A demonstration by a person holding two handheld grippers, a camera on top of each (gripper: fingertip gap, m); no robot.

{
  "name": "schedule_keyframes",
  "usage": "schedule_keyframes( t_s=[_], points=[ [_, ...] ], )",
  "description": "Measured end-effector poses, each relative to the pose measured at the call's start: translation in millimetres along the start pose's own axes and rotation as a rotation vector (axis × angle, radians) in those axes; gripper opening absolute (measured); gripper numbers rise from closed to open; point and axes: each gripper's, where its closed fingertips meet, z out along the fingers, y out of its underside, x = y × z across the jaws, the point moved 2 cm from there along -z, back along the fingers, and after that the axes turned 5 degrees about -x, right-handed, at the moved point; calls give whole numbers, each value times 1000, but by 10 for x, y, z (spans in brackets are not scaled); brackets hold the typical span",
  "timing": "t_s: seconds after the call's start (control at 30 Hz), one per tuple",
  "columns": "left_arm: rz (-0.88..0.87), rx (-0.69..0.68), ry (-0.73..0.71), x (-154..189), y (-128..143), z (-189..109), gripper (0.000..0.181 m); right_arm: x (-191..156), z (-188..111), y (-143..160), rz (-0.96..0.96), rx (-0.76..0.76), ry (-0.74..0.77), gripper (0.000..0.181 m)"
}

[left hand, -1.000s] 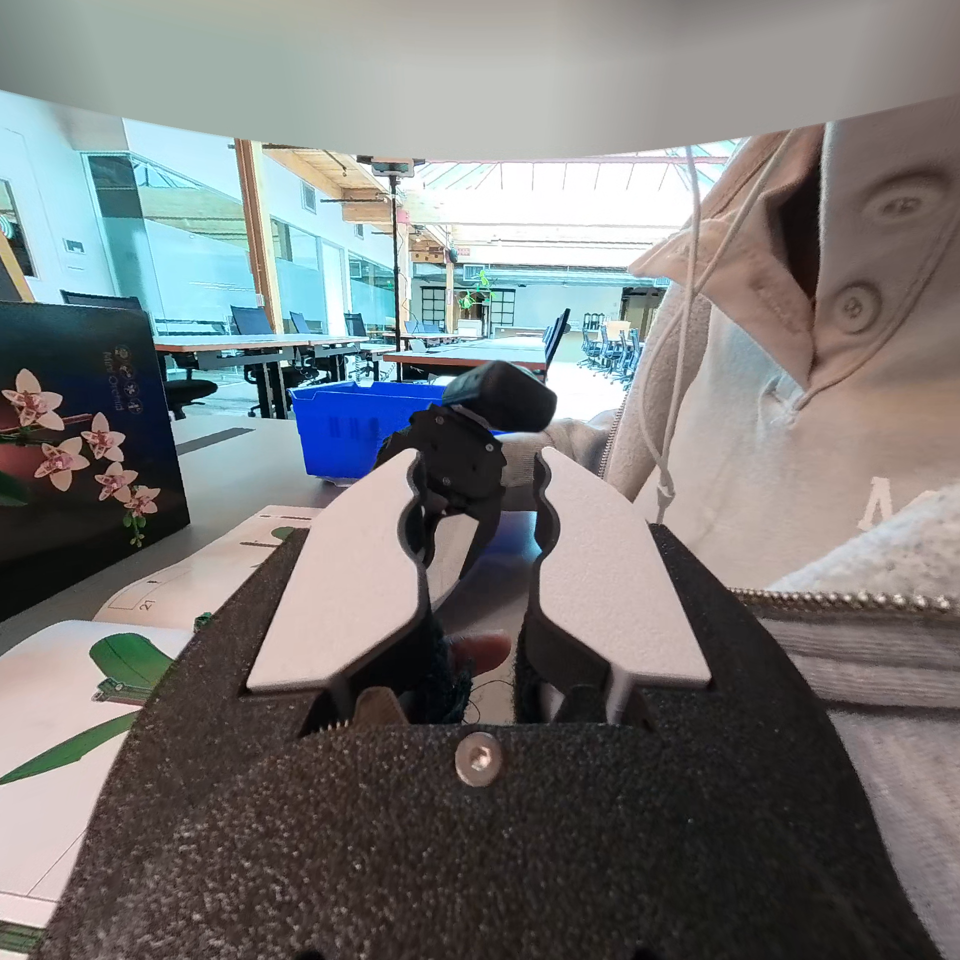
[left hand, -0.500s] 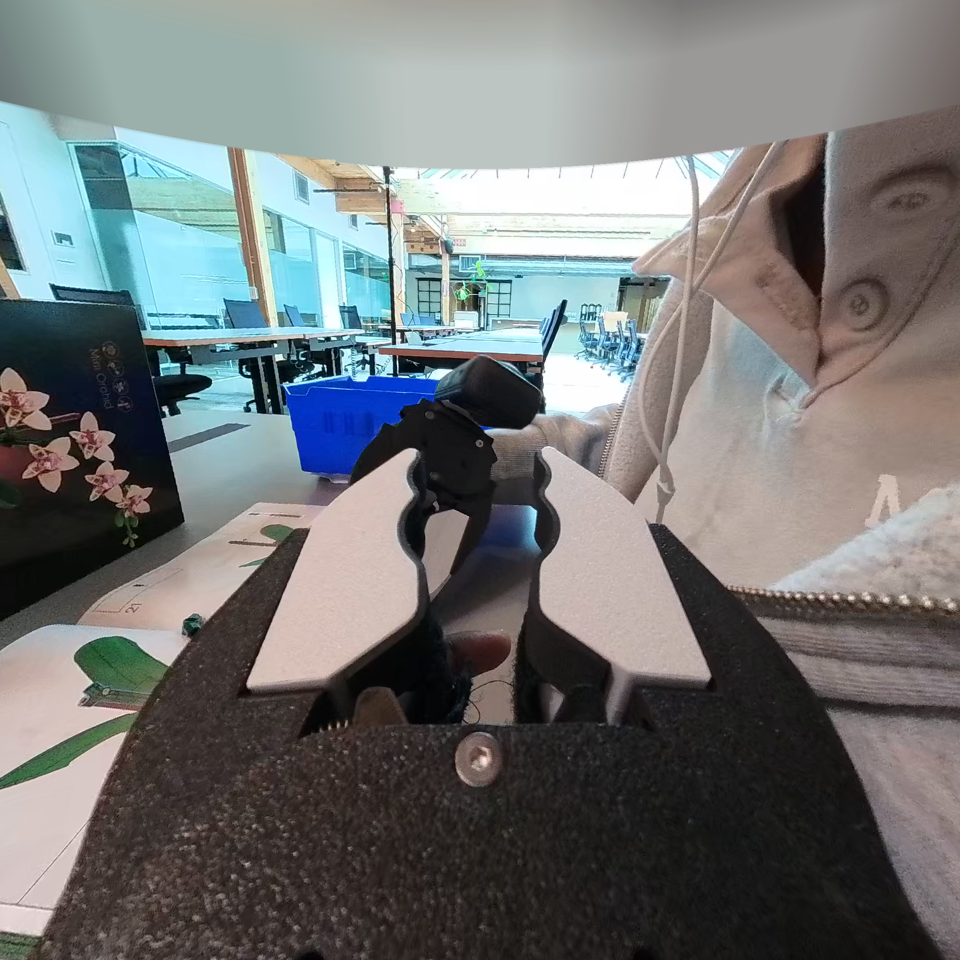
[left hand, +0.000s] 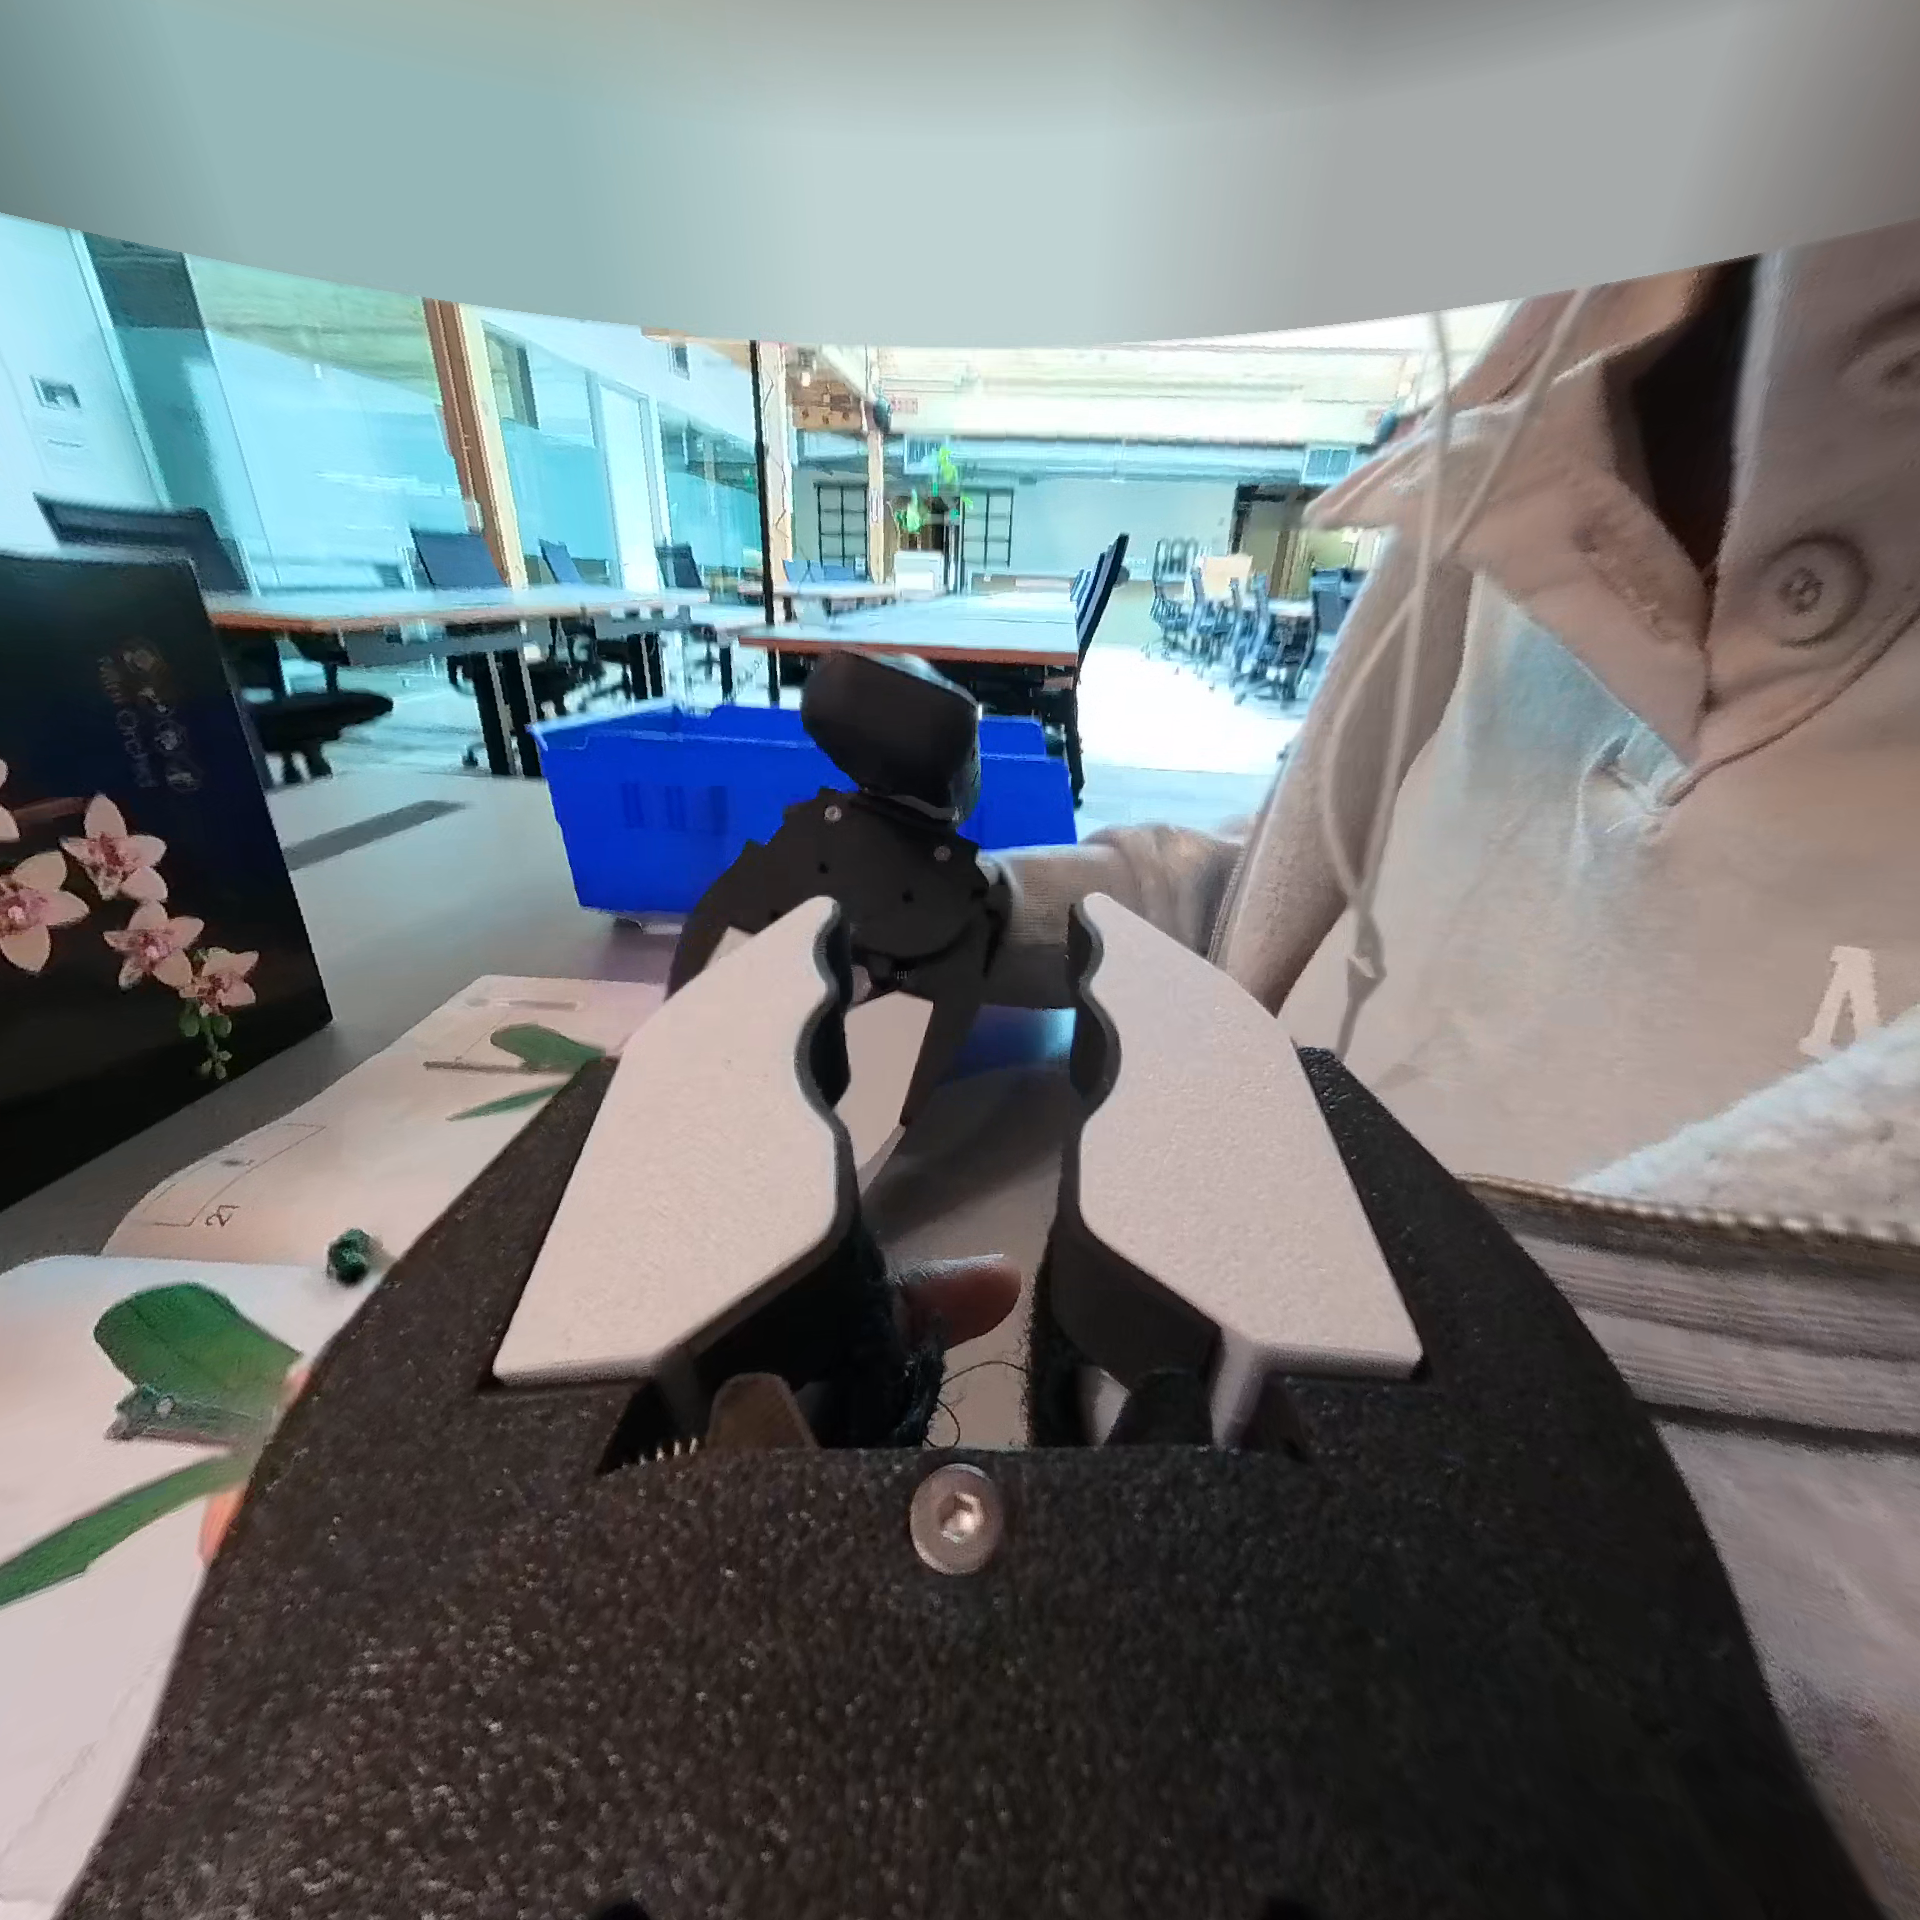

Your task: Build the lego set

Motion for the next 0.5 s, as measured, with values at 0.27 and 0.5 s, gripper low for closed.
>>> schedule_keyframes(
  t_s=[0.27,0.5],
  points=[
    [-39,-161,-24,-75,269,108,39,37,-118,-131,162,125,-37,40],
    [10,-156,-78,-300,220,73,38,338,-409,-406,321,450,173,11]
  ],
)
